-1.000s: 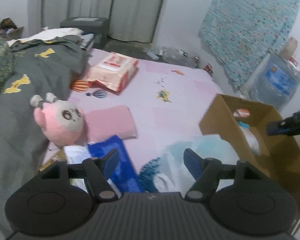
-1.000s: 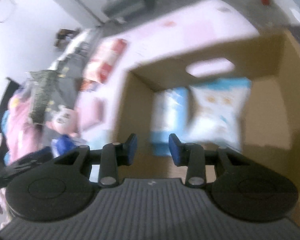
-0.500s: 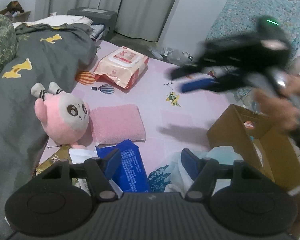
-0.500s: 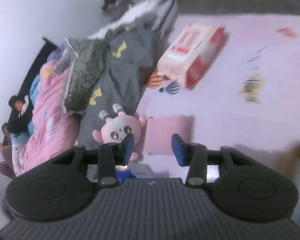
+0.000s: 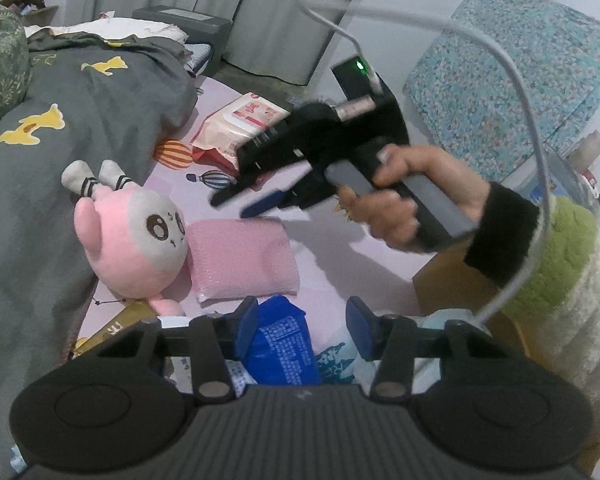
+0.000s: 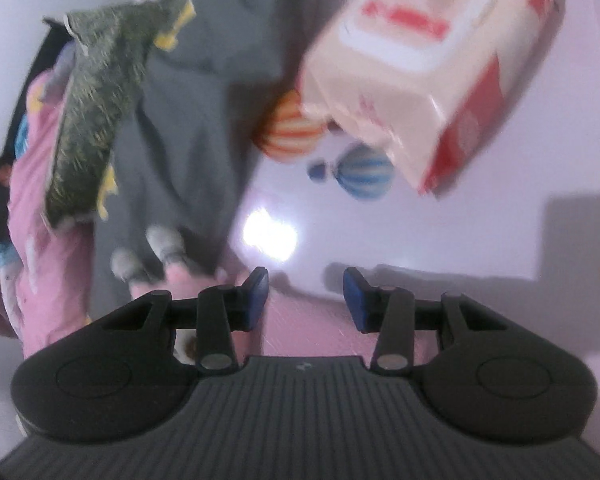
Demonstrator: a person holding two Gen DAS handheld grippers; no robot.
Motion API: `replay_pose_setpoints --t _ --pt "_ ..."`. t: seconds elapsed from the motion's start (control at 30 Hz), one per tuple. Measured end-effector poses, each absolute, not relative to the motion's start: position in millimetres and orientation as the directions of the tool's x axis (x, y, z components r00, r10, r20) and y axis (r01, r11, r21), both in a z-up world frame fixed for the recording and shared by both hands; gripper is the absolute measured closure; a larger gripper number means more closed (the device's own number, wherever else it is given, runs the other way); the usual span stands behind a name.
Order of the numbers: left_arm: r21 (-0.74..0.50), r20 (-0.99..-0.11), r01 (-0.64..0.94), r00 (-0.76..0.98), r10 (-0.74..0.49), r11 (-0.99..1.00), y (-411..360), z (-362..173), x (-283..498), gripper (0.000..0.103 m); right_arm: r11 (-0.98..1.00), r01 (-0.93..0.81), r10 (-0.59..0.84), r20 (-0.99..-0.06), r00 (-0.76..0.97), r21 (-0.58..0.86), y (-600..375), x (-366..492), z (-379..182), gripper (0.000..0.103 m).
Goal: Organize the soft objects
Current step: 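Reach the right tool to the pink sponge pad and grasp it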
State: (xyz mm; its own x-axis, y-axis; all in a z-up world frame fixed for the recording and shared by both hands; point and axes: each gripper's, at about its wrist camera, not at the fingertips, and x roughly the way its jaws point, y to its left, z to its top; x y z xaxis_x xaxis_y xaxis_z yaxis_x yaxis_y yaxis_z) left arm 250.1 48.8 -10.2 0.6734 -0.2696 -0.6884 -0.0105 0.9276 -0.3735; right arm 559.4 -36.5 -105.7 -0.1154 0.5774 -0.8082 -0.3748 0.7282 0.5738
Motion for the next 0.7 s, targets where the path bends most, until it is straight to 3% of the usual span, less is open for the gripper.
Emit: replay_pose_setpoints --t 0.37,0.6,0.7 --pt "-0.368 -0.678 -0.007 0.686 -0.264 0.93 48.1 -9.2 242.5 0.054 0.77 -0.362 0.517 -0.846 -0.128 0.526 -119.6 511.1 -104.0 0.06" --pt "-0.353 -0.679 -0.029 0.695 -0.235 0.935 54.8 -2.1 235.1 0.054 0.728 -0.478 0.508 -0.855 -0.107 0.492 -90.0 504.1 -98.6 0.039" --pt "-0.343 -0.681 -0.031 0.697 -0.226 0.939 57.7 -0.5 233.4 0.054 0.711 -0.547 0.465 -0.879 -0.106 0.442 -70.6 493.8 -103.8 0.036"
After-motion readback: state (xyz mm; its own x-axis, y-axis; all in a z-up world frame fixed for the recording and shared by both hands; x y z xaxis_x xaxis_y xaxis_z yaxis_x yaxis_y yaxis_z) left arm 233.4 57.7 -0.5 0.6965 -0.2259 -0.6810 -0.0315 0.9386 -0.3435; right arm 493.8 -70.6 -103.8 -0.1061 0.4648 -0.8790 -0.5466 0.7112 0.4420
